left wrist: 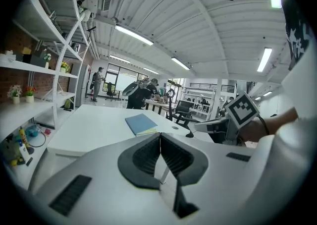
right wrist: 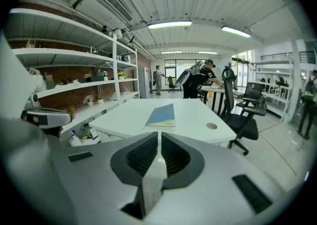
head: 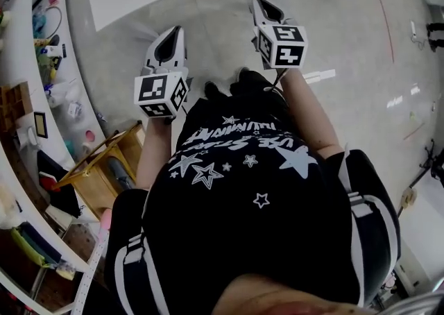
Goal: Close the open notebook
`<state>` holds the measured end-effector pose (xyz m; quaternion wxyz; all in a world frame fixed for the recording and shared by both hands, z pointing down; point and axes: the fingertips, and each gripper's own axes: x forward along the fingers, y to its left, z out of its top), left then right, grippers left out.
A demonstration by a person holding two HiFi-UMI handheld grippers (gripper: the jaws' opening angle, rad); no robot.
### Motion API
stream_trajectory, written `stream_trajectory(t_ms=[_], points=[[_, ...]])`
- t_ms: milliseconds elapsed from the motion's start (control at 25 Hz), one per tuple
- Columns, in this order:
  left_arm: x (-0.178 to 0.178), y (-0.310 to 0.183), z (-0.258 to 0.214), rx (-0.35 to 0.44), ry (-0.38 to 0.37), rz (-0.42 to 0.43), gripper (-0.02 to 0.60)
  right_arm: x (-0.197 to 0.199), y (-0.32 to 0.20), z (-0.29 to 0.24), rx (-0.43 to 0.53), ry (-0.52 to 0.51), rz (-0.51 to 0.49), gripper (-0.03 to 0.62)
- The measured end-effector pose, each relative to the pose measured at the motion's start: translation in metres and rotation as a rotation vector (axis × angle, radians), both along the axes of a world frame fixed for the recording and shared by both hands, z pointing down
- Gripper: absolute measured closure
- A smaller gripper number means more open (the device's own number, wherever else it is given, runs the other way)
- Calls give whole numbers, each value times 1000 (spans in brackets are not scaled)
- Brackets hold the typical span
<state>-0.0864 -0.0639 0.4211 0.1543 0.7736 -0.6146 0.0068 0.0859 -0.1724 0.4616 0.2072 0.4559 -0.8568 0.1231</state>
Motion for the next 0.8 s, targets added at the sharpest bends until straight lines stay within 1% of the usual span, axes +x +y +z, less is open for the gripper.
stream_trajectory(t_ms=[120,240,360,520,800], points=[[8,10,-1,1,0,-11,569,9,11,-8,23,-10,-4,568],[20,19,-5,9,-3,-30,569,18,20,-15,43,-16,-29,568],[40,26,-11,16,-19,-42,569,31,28,-18,42,-33,-54,568],[70,42,-20,28,-22,-58,569,50,51,-22,32,-44,-99,568],[118,75,-26,39,-22,-93,569,87,82,-31,56,-56,-157,569]])
